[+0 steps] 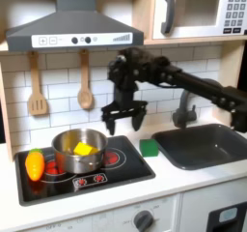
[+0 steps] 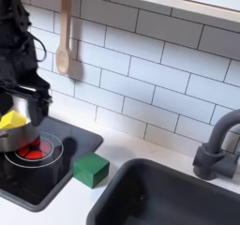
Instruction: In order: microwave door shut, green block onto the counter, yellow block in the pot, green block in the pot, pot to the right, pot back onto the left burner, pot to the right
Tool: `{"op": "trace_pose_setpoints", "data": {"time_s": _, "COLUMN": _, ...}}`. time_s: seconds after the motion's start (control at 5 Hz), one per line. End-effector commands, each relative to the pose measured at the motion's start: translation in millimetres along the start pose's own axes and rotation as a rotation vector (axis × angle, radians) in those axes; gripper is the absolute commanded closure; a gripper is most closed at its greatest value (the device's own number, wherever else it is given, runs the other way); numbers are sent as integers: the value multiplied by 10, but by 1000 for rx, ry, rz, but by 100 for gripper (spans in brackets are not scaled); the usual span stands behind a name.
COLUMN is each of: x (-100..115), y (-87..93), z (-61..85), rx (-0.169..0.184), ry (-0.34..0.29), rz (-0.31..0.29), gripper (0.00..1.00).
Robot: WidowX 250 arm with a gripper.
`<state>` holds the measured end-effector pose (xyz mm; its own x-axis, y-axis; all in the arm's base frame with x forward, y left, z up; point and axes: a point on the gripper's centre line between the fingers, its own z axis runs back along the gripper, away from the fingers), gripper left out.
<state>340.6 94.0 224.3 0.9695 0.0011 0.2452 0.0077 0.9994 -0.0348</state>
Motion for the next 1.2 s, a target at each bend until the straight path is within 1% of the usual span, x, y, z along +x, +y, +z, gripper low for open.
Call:
{"op": "trace_pose_setpoints", "data": {"time_s": 0.0, "x": -175, "y": -494, "z": -22, "rx": -34, "ry": 13, "rz": -75, "gripper": 0}}
{"op": "trace_pose_setpoints", "data": {"time_s": 0.2, "x": -195, "y": -621, "z": -12, "rx": -40, "ry": 1, "rz": -98, "gripper": 0}}
{"op": "trace_pose_setpoints", "data": {"time_s": 0.4, "x": -252, "y": -647, "z": 57, "rx": -64, "ry": 17, "rz": -101, "gripper": 0}}
{"op": "trace_pose_setpoints", "data": {"time_s": 0.6, "x": -250, "y": -653, "z": 28, "rx": -62, "ry": 20, "rz": -103, "gripper": 0}}
{"op": "trace_pose_setpoints", "data": {"time_s": 1.0, "x": -260, "y": -658, "z": 44, "rx": -64, "ry": 21, "rz": -104, "gripper": 0}}
